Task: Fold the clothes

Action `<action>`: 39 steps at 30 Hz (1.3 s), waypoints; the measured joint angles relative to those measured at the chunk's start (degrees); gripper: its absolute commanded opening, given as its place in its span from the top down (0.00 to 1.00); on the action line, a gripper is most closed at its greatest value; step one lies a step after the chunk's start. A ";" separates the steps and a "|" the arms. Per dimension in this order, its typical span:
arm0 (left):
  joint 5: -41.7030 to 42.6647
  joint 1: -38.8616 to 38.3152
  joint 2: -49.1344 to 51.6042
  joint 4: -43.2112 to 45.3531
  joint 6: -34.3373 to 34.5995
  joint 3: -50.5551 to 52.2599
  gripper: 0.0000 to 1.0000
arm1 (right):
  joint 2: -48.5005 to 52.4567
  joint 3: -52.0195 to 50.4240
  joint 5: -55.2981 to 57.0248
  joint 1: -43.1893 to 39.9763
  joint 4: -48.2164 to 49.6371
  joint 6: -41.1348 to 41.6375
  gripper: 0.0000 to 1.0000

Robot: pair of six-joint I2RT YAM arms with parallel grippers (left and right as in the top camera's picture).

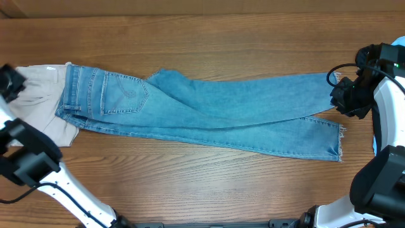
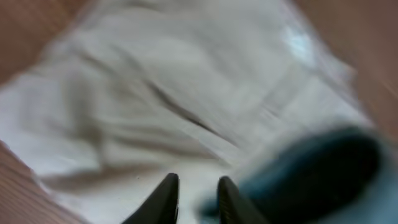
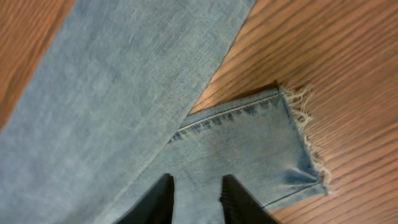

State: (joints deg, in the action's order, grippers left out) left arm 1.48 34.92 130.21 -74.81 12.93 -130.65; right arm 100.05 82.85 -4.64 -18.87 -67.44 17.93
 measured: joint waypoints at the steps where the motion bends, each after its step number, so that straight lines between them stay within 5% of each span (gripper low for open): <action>1: 1.03 -1.92 -1.42 -2.01 -0.11 -0.04 0.66 | 0.00 0.00 0.00 0.02 -0.02 0.00 0.65; 11: 1.79 -26.27 -8.37 -20.70 0.42 -1.20 0.70 | 0.00 0.02 0.70 0.02 -2.73 -0.02 0.61; 23: -3.48 -30.32 -20.59 -20.61 6.56 13.38 0.70 | -7.63 -1.99 3.65 -0.28 -6.25 3.89 0.46; 27: -5.20 -30.29 -33.55 -13.75 7.41 24.09 0.67 | -15.63 -6.60 3.69 -0.28 -2.25 5.31 0.43; 29: -5.55 -30.03 -39.80 -8.74 7.82 30.05 0.50 | -17.57 -8.79 3.56 -0.28 -0.57 6.08 0.44; 32: -5.64 -28.57 -47.41 -0.11 8.44 40.17 0.39 | -17.81 -11.67 2.80 -0.28 2.05 6.36 0.44; 39: -5.09 -21.77 -46.01 15.26 8.98 57.83 0.43 | -17.46 -13.79 1.03 -0.28 2.95 6.45 0.44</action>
State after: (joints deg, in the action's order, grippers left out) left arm -3.62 13.15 84.20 -59.55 21.91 -72.82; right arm 82.59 69.06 -3.62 -19.16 -64.49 24.38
